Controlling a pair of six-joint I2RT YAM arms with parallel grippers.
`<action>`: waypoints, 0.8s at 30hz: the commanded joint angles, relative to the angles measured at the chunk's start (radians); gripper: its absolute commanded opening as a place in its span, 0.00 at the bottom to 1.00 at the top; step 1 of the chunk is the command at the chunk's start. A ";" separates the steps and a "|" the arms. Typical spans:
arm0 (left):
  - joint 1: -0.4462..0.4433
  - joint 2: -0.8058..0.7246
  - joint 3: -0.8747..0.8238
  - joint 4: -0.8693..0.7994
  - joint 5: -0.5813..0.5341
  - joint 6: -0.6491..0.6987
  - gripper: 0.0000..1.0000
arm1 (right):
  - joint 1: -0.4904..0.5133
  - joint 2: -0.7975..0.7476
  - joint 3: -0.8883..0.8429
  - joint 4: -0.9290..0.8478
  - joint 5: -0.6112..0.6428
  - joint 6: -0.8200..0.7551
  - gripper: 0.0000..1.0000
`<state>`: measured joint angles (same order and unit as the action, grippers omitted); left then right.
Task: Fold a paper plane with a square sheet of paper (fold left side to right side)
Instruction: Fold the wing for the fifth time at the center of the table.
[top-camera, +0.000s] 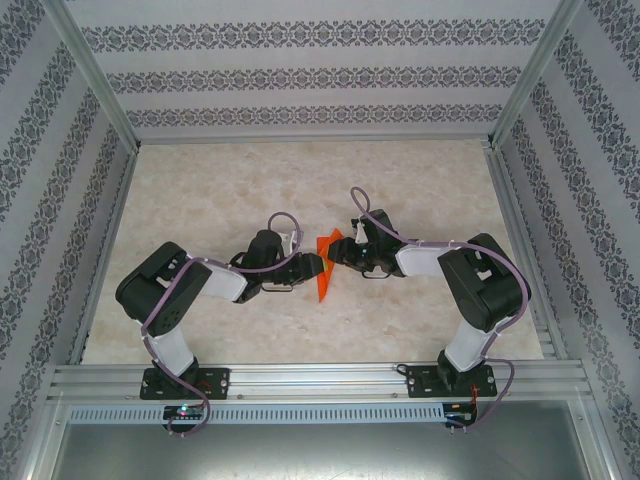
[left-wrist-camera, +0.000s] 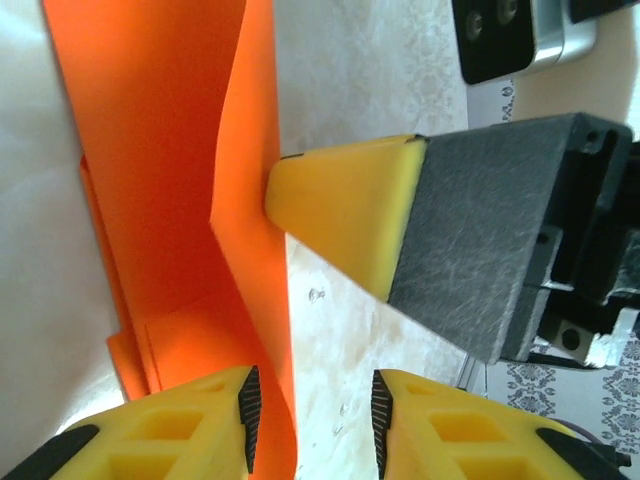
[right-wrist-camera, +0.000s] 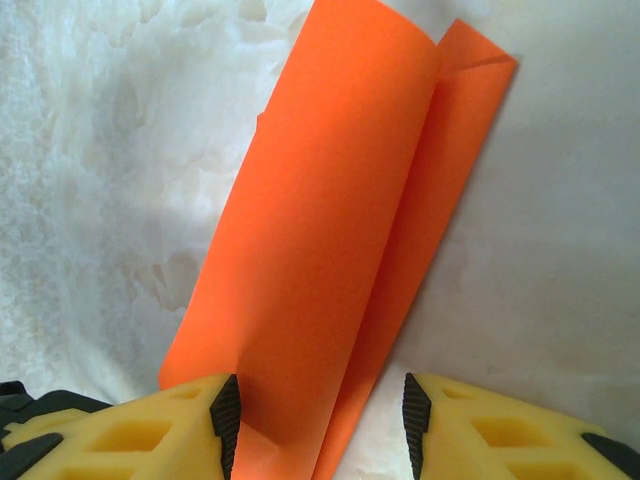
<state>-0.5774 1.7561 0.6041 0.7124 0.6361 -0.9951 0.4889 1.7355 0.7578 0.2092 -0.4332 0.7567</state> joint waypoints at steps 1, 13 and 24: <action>0.017 0.012 0.038 -0.030 0.013 0.030 0.38 | 0.013 0.027 0.011 -0.042 0.024 0.000 0.48; 0.021 0.045 0.067 -0.066 0.012 0.041 0.37 | 0.013 0.032 0.015 -0.049 0.021 -0.003 0.48; 0.043 -0.034 0.025 -0.116 -0.027 0.056 0.46 | 0.013 0.036 0.018 -0.057 0.024 -0.010 0.48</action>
<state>-0.5617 1.7527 0.6479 0.6338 0.6353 -0.9627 0.4892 1.7382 0.7677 0.1917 -0.4305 0.7570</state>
